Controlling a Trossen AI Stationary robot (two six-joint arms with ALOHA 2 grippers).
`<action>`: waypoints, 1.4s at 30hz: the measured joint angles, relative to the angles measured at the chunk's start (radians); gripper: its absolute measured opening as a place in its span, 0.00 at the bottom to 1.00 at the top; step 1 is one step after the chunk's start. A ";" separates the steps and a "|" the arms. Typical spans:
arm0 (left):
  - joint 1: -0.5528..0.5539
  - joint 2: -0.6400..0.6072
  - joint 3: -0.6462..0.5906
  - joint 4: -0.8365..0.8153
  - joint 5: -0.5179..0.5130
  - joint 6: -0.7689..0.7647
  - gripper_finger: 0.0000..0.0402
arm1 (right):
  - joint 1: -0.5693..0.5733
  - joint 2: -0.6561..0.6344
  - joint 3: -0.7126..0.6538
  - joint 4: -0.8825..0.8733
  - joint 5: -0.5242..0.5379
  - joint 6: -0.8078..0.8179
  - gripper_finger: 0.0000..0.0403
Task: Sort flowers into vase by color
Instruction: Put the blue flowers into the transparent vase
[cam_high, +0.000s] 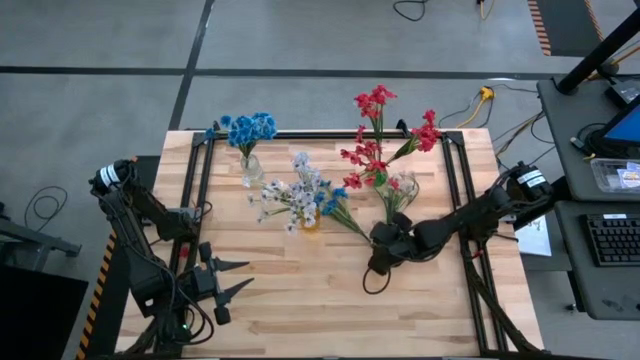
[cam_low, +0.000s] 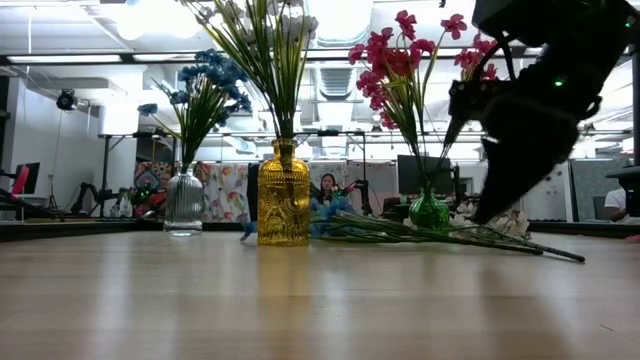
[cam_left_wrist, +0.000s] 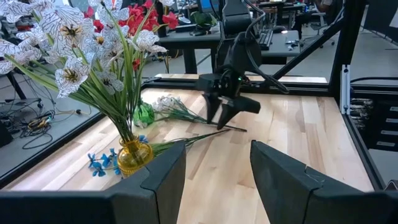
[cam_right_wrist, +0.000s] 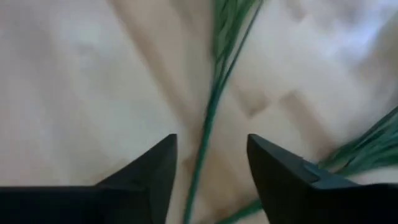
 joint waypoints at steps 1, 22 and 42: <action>0.000 0.000 0.000 0.000 -0.001 0.000 0.41 | -0.003 0.001 0.000 0.009 0.034 -0.017 0.47; 0.001 0.000 0.000 0.059 -0.002 0.000 0.41 | -0.188 0.230 -0.069 0.589 0.132 -0.335 0.60; 0.025 0.000 0.000 0.066 -0.002 0.000 0.41 | -0.155 0.104 -0.072 0.412 0.125 -0.186 0.05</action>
